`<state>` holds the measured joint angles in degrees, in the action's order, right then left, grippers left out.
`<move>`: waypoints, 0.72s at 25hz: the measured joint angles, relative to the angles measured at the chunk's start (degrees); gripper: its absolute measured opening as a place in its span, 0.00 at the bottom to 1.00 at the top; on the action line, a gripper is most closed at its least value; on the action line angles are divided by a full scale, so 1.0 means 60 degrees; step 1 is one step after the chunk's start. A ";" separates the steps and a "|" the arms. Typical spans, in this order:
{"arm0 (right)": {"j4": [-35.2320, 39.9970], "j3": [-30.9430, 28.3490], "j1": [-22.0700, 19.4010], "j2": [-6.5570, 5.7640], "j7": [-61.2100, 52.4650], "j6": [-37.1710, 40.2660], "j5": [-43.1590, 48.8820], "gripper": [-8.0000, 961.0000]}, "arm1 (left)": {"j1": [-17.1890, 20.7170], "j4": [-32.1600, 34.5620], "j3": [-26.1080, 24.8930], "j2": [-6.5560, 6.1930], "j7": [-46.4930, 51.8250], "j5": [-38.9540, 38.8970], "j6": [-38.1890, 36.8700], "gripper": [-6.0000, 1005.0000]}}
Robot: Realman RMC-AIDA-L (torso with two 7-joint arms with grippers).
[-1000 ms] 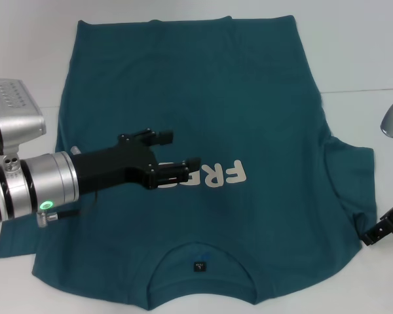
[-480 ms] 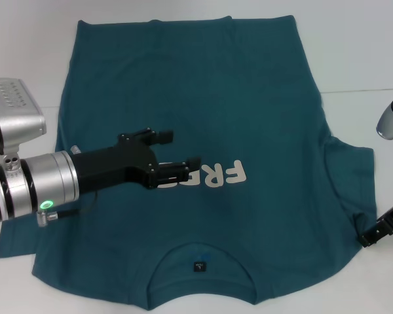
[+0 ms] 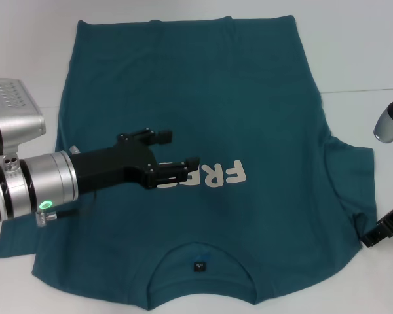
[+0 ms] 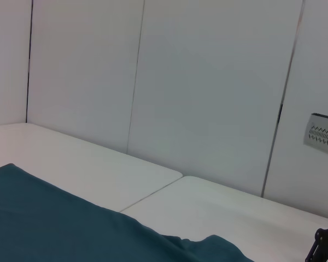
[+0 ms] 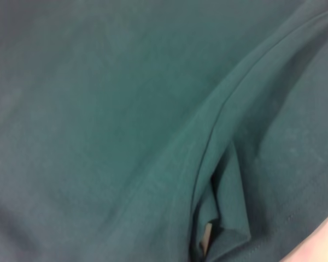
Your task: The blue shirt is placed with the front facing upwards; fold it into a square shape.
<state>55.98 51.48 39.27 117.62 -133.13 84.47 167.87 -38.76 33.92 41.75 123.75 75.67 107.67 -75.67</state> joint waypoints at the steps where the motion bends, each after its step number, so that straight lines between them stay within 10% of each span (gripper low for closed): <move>1: -0.0024 0.0069 0.0000 -0.0004 -0.0038 -0.0031 0.0000 0.84 | -0.0002 0.0000 0.0000 -0.0001 0.0000 0.0000 0.0001 0.87; 18: -0.0155 0.0334 0.0044 0.0010 -0.0201 -0.0277 0.0000 0.66 | -0.0010 0.0000 0.0015 0.0009 -0.0012 0.0000 0.0055 0.87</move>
<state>55.05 53.49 39.54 117.68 -134.34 82.81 167.87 -38.82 33.92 41.84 123.81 75.60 107.66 -75.34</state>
